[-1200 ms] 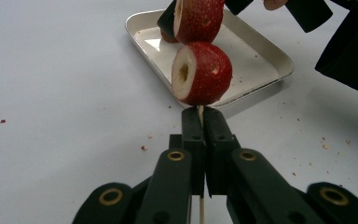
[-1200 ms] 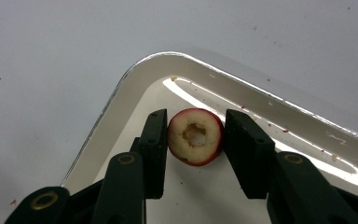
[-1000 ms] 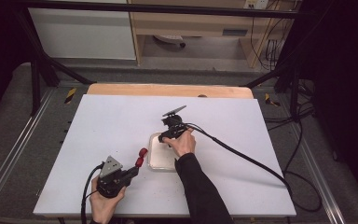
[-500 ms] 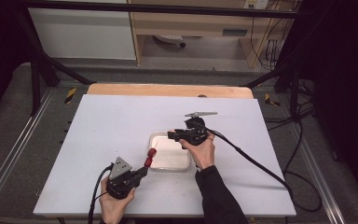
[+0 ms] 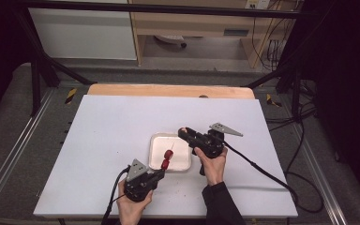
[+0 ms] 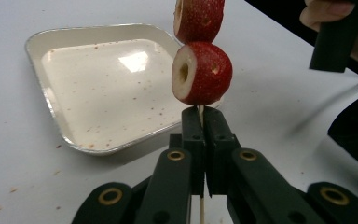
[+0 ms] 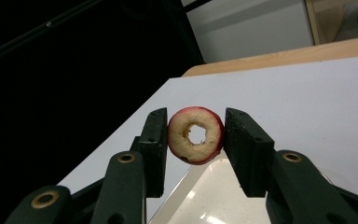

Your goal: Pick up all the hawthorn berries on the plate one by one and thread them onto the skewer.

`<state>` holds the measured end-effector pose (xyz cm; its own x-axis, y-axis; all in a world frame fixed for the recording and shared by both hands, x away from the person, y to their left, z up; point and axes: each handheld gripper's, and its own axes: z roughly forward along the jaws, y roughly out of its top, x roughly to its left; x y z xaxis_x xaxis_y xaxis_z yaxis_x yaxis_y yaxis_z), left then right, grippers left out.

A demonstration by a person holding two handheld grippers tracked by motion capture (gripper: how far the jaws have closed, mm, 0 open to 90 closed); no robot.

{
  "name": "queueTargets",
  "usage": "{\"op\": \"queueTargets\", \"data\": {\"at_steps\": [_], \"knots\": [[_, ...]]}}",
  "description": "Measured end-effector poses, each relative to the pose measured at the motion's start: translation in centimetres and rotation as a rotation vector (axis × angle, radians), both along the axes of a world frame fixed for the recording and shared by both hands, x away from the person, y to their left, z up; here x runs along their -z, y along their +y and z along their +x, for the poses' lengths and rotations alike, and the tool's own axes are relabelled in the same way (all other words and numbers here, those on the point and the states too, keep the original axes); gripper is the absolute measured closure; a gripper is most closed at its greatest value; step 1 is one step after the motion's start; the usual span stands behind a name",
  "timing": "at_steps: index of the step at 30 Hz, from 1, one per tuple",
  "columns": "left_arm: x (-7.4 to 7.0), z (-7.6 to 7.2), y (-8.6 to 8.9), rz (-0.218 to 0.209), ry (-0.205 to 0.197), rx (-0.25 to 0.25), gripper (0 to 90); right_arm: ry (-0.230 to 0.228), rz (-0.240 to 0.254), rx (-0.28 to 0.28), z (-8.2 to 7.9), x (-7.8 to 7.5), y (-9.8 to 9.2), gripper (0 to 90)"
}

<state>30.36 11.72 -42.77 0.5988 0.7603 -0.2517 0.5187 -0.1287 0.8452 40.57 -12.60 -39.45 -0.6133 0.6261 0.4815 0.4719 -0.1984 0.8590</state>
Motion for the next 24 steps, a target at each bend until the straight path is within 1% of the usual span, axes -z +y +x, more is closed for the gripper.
{"op": "queueTargets", "data": {"at_steps": [2, 3, 4, 7, 10, 11, 15, 19, 20, 21, 24], "knots": [[-0.2, 0.02, -0.4, -0.014, 0.007, 0.005, 88.1, -0.038, 0.014, -0.003, -0.34, 0.09, 0.16, 61.0], [-0.33, 0.03, -0.49, -0.011, -0.001, 0.005, 88.1, -0.05, 0.022, -0.006, -0.45, 0.08, 0.21, 61.0], [-0.42, 0.05, -0.59, -0.015, 0.002, 0.009, 88.1, -0.065, 0.022, -0.006, -0.53, 0.09, 0.22, 61.1], [-0.59, 0.18, -0.71, -0.029, 0.013, 0.005, 88.1, -0.095, 0.014, -0.015, -0.72, 0.01, 0.15, 61.0], [-0.69, 0.29, -0.81, -0.035, 0.016, 0.007, 88.1, -0.105, 0.005, -0.025, -0.91, 0.01, 0.16, 61.1], [-0.7, 0.31, -0.82, -0.037, 0.018, 0.007, 88.1, -0.115, 0.001, -0.026, -0.95, 0.03, 0.15, 61.1], [-0.68, 0.37, -0.83, -0.04, 0.023, 0.004, 88.2, -0.115, 0.002, -0.032, -1.01, 0.07, 0.21, 61.1], [-0.69, 0.41, -0.76, -0.052, 0.027, -0.001, 88.1, -0.115, -0.001, -0.034, -1.04, 0.1, 0.21, 61.1], [-0.69, 0.4, -0.76, -0.058, 0.035, -0.002, 88.1, -0.116, 0.0, -0.035, -1.05, 0.11, 0.22, 61.1], [-0.69, 0.41, -0.74, -0.061, 0.035, -0.003, 88.2, -0.117, 0.001, -0.033, -1.07, 0.1, 0.23, 61.1], [-0.7, 0.46, -0.73, -0.067, 0.039, -0.003, 88.2, -0.107, 0.004, -0.035, -1.11, 0.15, 0.28, 61.1]]}}
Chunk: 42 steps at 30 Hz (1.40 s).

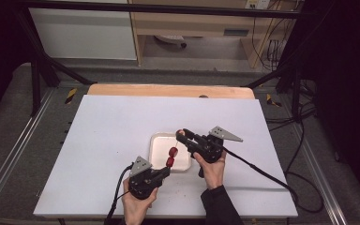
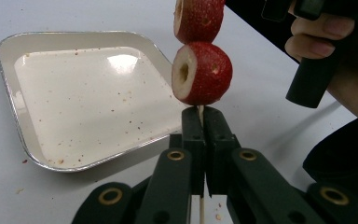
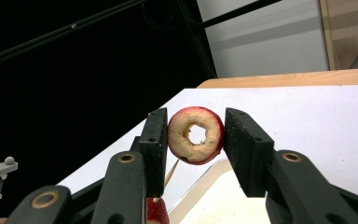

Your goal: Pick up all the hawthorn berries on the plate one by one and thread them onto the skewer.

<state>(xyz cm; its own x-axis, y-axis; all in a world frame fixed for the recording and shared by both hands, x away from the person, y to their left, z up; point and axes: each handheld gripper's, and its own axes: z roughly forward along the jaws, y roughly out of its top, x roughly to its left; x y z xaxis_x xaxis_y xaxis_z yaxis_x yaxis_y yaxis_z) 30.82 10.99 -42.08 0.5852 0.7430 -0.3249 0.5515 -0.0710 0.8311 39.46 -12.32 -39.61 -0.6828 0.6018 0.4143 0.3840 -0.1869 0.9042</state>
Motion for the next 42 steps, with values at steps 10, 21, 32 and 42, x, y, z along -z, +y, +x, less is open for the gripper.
{"op": "queueTargets", "data": {"at_steps": [10, 21, 32, 42], "knots": [[0.06, 0.0, -0.1, 0.0, 0.004, 0.007, 88.1, 0.004, -0.006, 0.001, 0.06, 0.12, 0.04, 61.1], [-0.01, -0.01, -0.04, -0.012, 0.006, 0.003, 88.1, 0.055, 0.028, -0.01, 0.12, -0.1, -0.01, 61.1], [-0.02, -0.06, -0.1, -0.03, 0.008, -0.01, 88.1, 0.074, 0.043, -0.021, 0.0, 0.04, 0.15, 61.2], [-0.44, -0.14, -0.29, -0.084, 0.012, -0.036, 88.2, -0.005, 0.013, -0.033, -0.35, 0.18, 0.2, 61.2]]}}
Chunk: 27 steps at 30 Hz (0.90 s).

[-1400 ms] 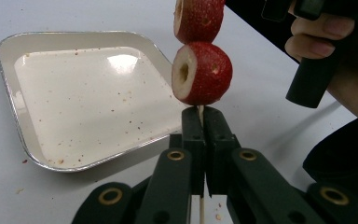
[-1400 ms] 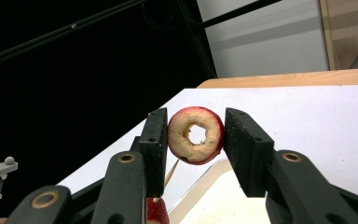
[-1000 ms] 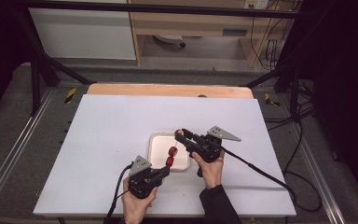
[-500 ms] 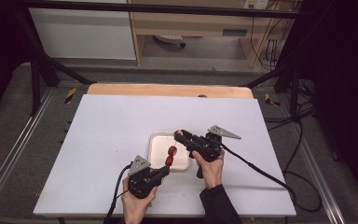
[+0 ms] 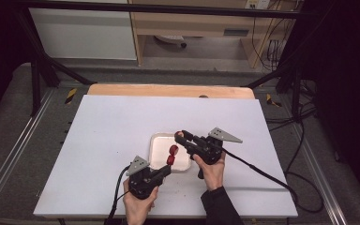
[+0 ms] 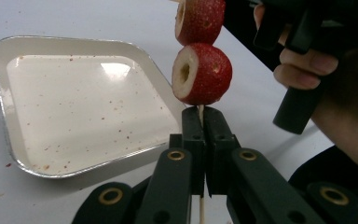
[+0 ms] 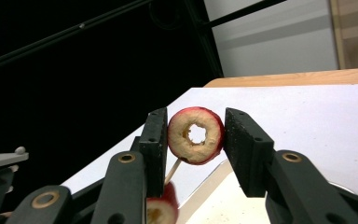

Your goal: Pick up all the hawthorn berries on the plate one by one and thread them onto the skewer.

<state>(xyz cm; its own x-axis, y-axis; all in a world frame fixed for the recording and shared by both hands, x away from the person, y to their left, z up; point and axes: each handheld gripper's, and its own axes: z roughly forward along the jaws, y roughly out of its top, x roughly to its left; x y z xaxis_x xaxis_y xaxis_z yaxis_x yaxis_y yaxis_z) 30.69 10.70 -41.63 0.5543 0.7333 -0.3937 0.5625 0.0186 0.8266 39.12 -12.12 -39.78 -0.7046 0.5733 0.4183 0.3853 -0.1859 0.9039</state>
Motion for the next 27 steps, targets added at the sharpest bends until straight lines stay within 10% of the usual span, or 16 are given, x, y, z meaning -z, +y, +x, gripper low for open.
{"op": "queueTargets", "data": {"at_steps": [15, 27], "knots": [[-0.1, 0.5, -0.2, 0.023, -0.004, 0.004, 88.1, -0.002, -0.037, -0.02, -0.6, 0.0, 0.0, 60.4], [0.4, 0.8, 1.2, 0.125, -0.054, 0.0, 88.2, 0.032, -0.195, 0.015, -0.5, -0.6, -1.7, 23.8]]}}
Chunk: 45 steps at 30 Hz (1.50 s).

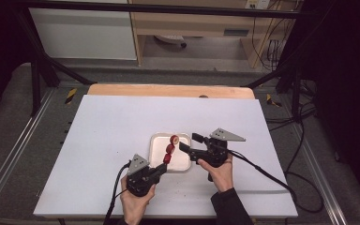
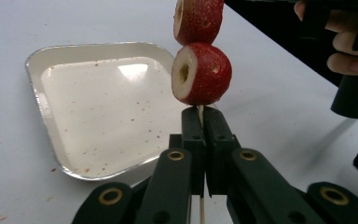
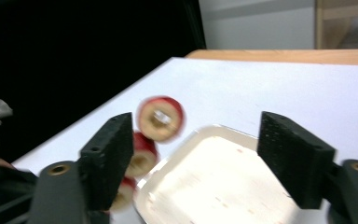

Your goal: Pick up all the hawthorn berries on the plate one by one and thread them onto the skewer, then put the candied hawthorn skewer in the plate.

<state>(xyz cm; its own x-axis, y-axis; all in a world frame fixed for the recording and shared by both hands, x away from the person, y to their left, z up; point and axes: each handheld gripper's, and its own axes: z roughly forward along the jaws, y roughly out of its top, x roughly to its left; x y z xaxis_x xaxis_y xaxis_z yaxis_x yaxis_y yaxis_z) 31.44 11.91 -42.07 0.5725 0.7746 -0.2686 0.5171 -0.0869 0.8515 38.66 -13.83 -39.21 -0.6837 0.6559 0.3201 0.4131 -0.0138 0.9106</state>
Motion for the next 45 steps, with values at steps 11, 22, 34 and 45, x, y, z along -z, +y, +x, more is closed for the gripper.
{"op": "queueTargets", "data": {"at_steps": [11, 22, 34, 45], "knots": [[-0.5, 0.4, 1.2, 0.065, -0.021, 0.01, 88.2, 0.056, -0.173, 0.01, 0.1, 1.8, -3.4, 8.5], [-1.4, 1.7, 2.2, 0.109, -0.019, 0.033, 88.2, 0.088, -0.344, -0.025, -0.7, 3.8, -6.3, 4.2], [-3.1, 3.6, 2.5, 0.158, -0.018, 0.044, 88.3, 0.123, -0.383, -0.001, -1.8, 5.0, -8.8, 3.5], [-3.0, 6.4, 1.6, 0.229, 0.026, 0.044, 88.3, 0.133, -0.383, 0.037, -2.3, 5.5, -10.7, 3.5]]}}
